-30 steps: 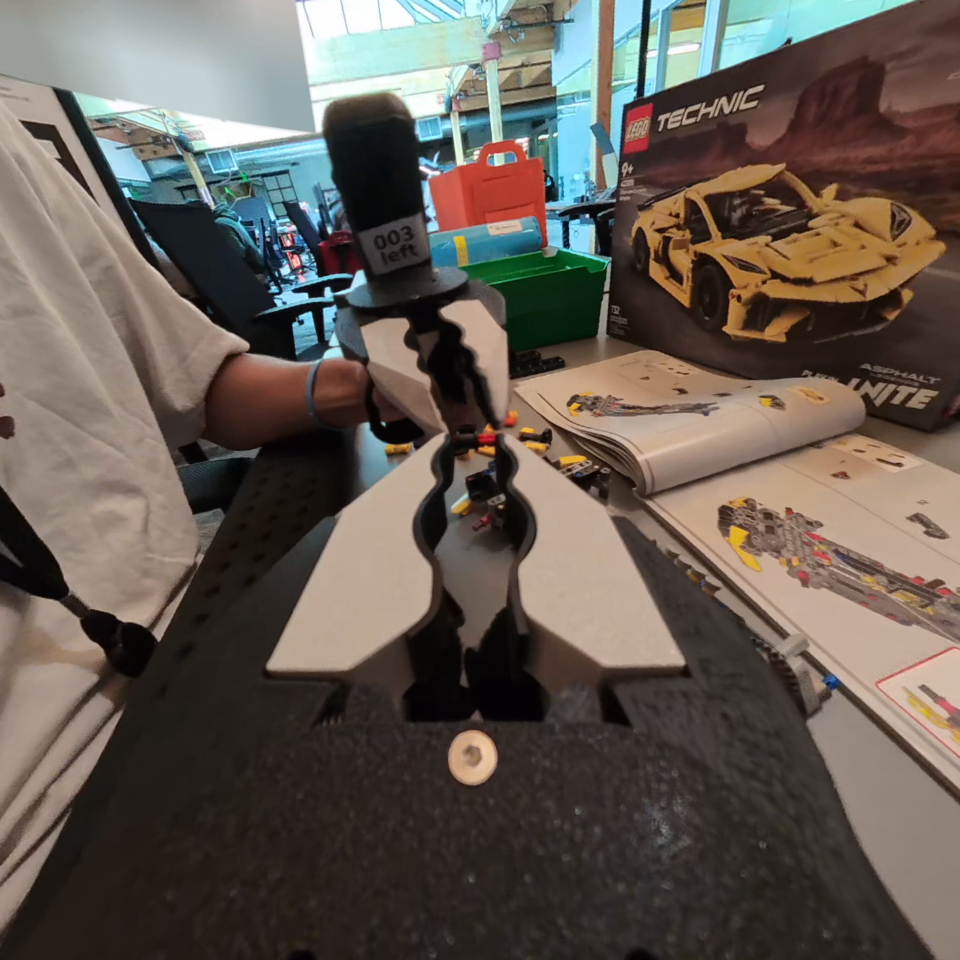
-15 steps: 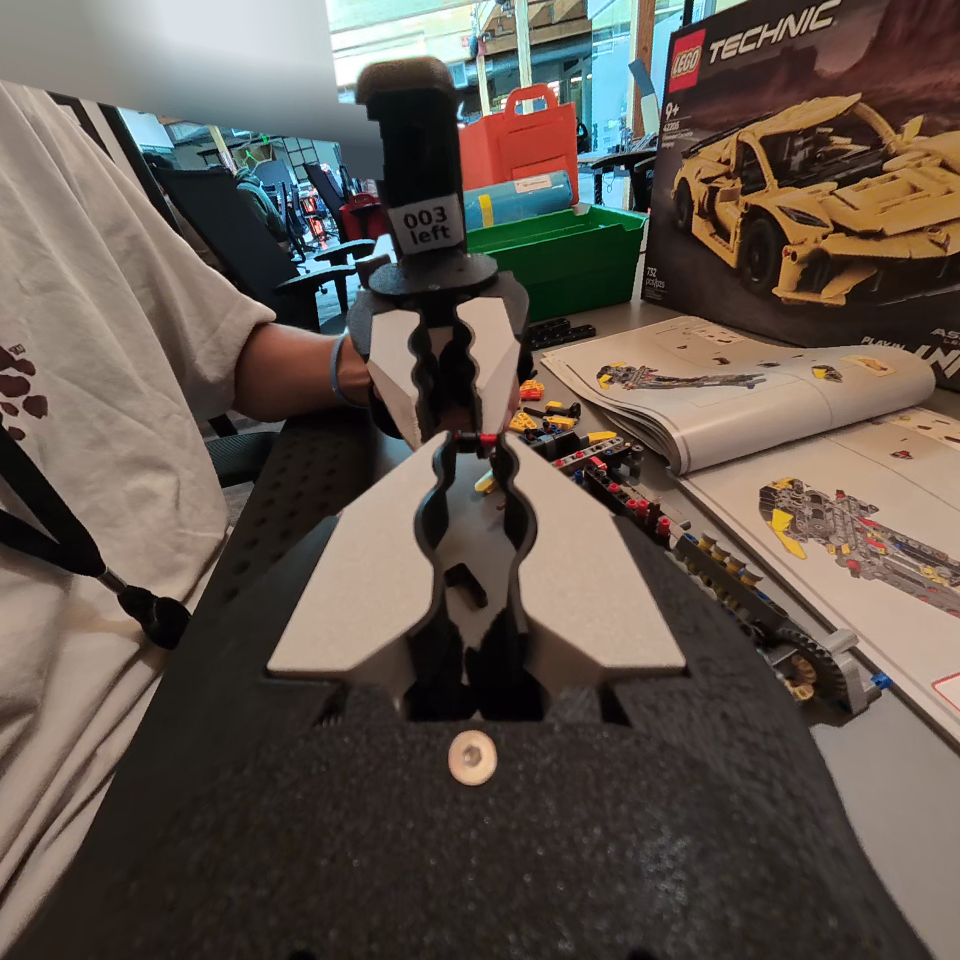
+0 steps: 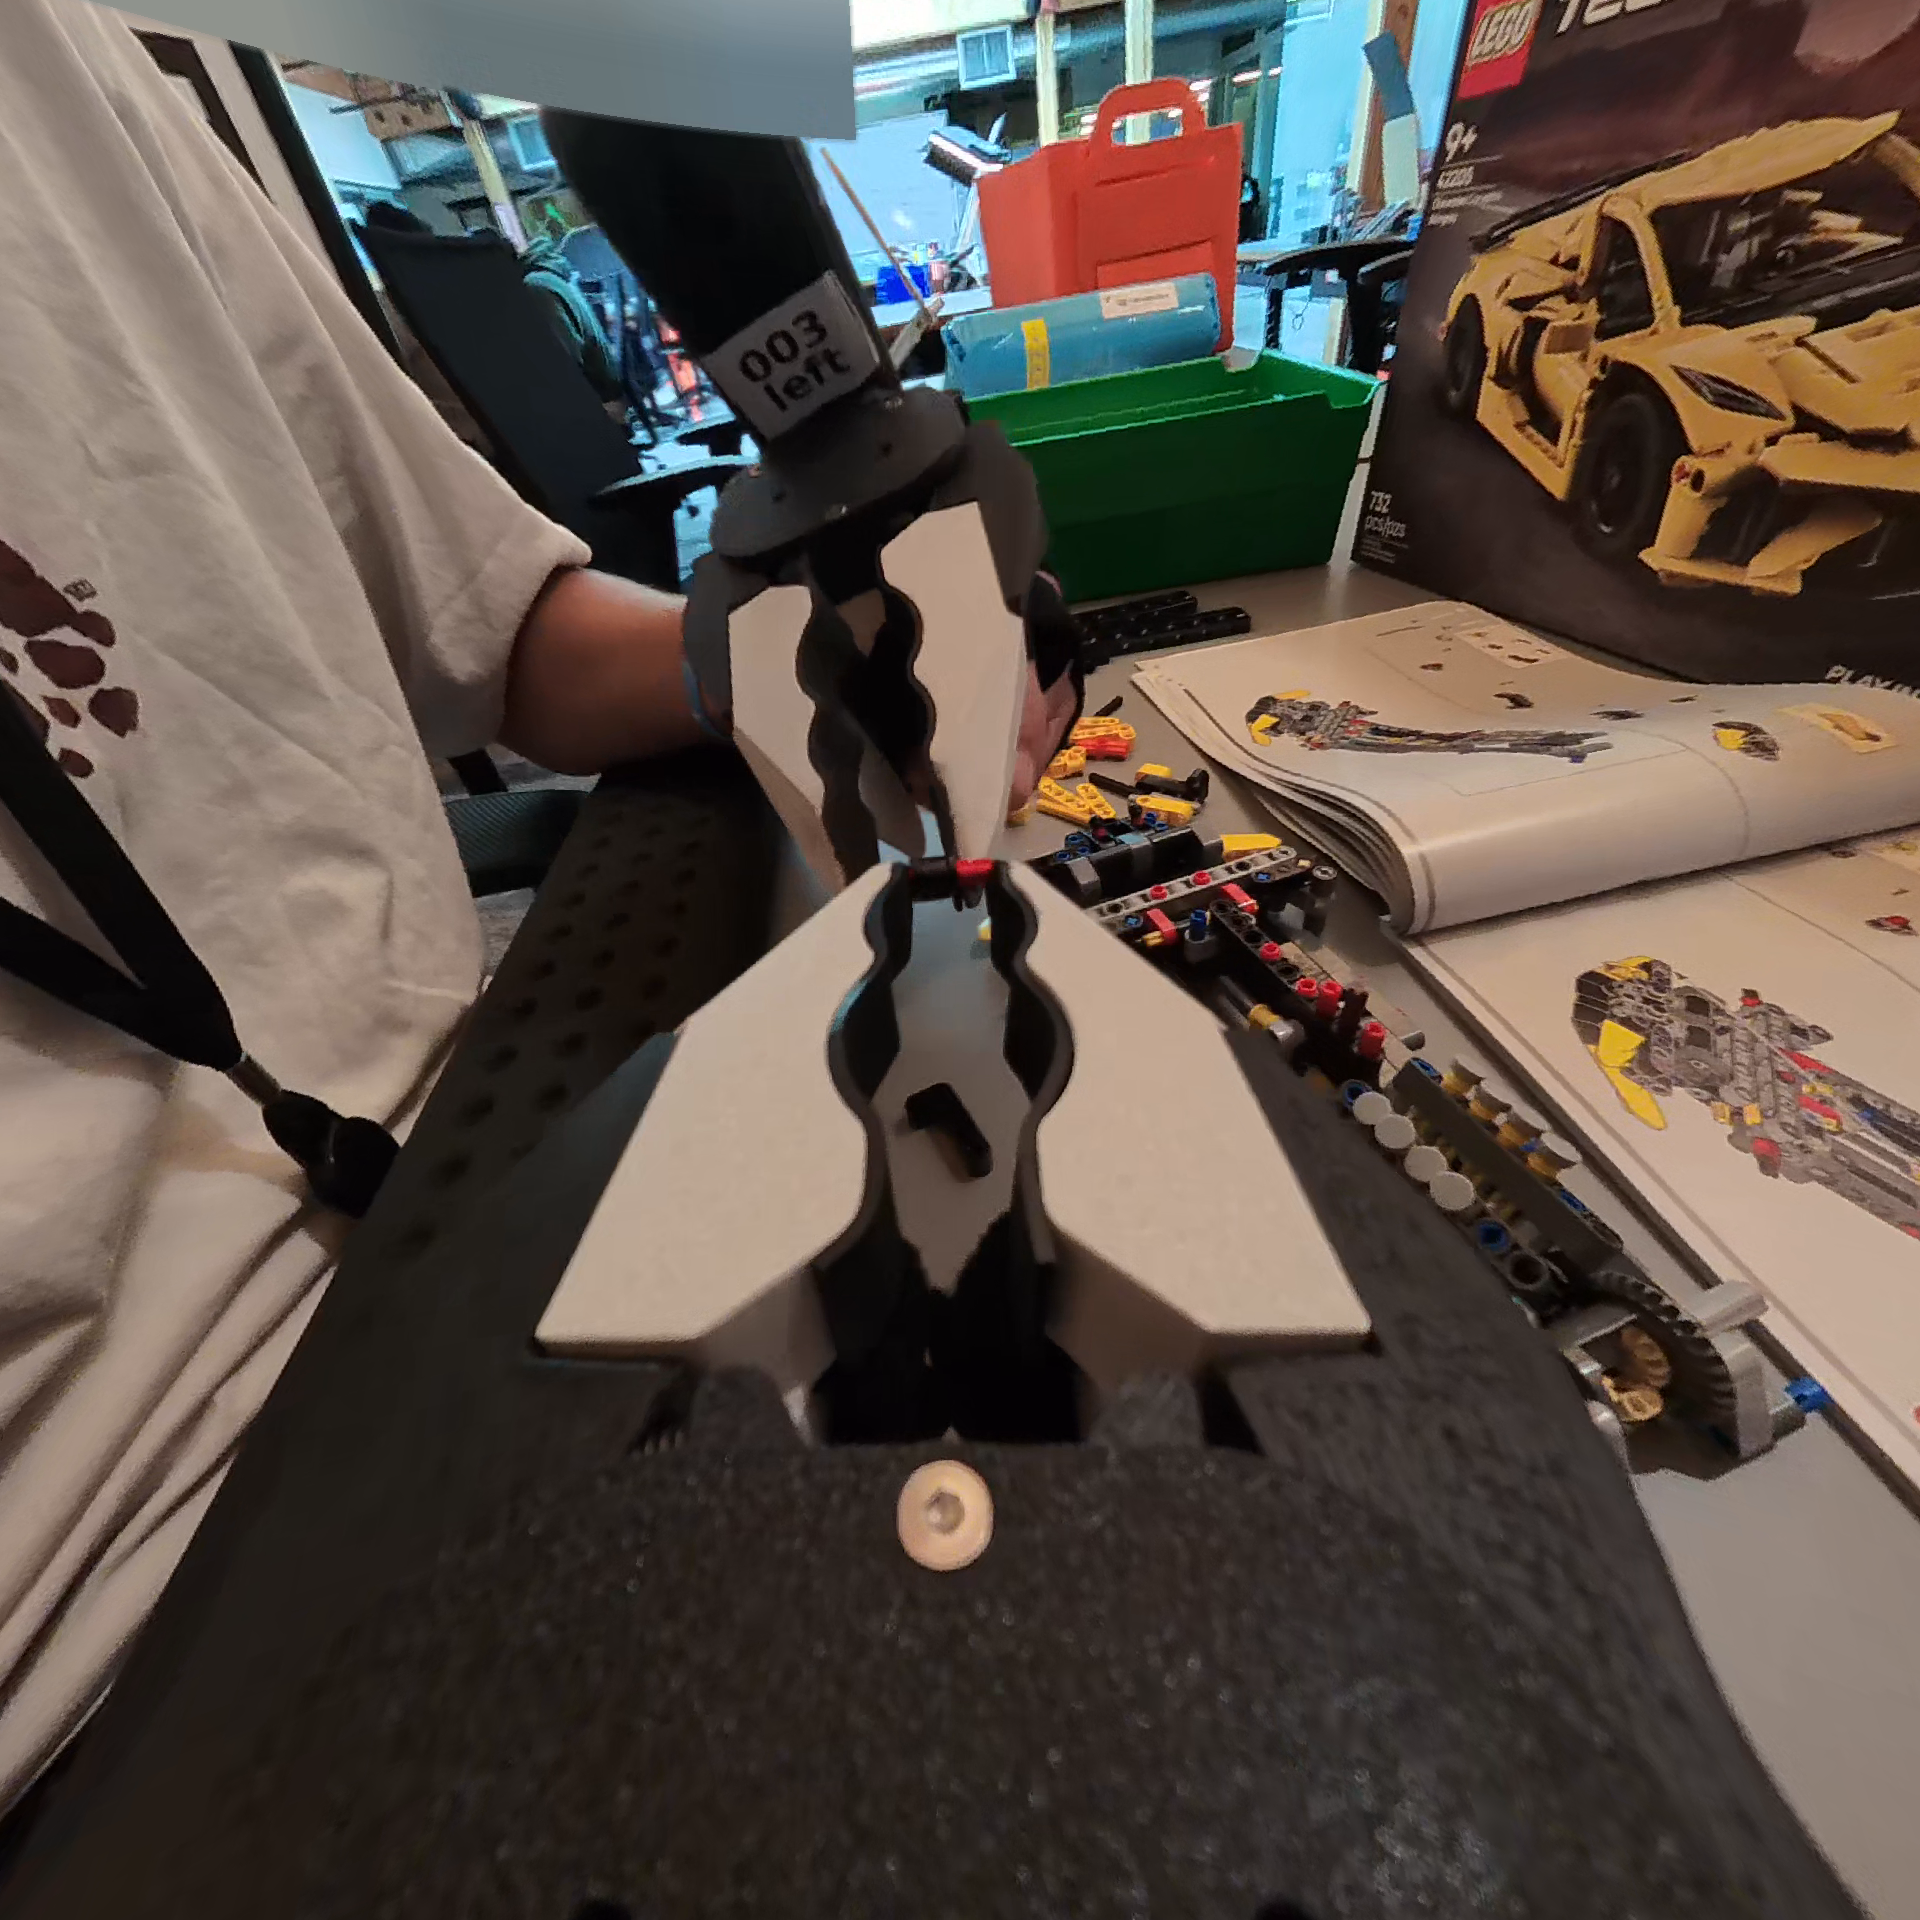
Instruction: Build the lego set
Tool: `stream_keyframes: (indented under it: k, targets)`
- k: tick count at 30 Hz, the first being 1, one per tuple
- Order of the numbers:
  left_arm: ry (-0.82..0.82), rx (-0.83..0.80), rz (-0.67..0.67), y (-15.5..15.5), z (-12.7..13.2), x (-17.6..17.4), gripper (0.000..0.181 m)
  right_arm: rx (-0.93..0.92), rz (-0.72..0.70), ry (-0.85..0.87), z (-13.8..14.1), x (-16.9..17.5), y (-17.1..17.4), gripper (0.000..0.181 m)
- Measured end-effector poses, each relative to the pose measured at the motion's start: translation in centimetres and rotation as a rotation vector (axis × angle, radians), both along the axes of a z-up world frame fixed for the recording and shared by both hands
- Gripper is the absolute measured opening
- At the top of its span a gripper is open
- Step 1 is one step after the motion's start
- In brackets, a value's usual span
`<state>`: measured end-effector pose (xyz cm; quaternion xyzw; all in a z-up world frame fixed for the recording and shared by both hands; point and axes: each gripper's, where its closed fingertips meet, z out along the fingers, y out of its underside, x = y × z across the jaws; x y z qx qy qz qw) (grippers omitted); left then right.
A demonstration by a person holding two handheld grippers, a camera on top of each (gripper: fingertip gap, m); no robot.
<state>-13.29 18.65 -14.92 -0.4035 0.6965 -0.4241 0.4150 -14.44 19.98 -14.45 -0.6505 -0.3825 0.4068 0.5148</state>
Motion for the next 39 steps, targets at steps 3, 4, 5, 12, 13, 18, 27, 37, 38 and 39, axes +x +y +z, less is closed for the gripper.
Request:
stream_keyframes:
  k: [3,4,5,12,13,18,27,37,38,39]
  targets:
    - [-0.009,-0.001,-0.018,-0.5,0.2,-0.1,0.012,0.008,0.027,0.007,0.2,-0.2,-0.4,0.014]
    - [-0.005,0.014,-0.019,-0.5,0.1,-0.2,0.012,0.002,0.032,0.004,0.1,-0.2,-0.5,0.015]
    - [-0.006,0.030,-0.018,-0.5,0.1,-0.2,0.012,0.005,0.031,-0.002,0.0,-0.2,-0.5,0.014]
    - [-0.032,-0.096,-0.054,-0.5,0.8,-0.1,0.011,-0.076,0.059,0.073,0.8,-0.2,-0.4,0.015]
    - [-0.033,-0.114,-0.053,-0.5,0.9,0.0,0.011,-0.080,0.053,0.073,0.8,-0.1,-0.4,0.016]
    - [-0.050,-0.115,-0.054,-0.7,1.2,0.1,0.011,-0.103,0.059,0.106,1.0,0.1,-0.3,0.023]
    - [-0.010,0.074,-0.013,-0.4,-0.2,0.0,0.010,-0.083,0.084,0.014,-0.2,-0.1,-0.6,0.014]
    - [-0.009,0.265,0.092,1.6,-1.3,0.7,0.010,-0.162,-0.036,-0.010,-1.7,1.1,1.5,0.023]
    - [-0.016,0.274,0.099,1.7,-1.3,0.9,0.009,-0.183,-0.037,0.004,-1.7,1.2,1.6,0.025]
    - [-0.017,0.289,0.113,2.0,-1.4,0.9,0.006,-0.199,-0.045,0.020,-1.6,1.5,1.7,0.027]
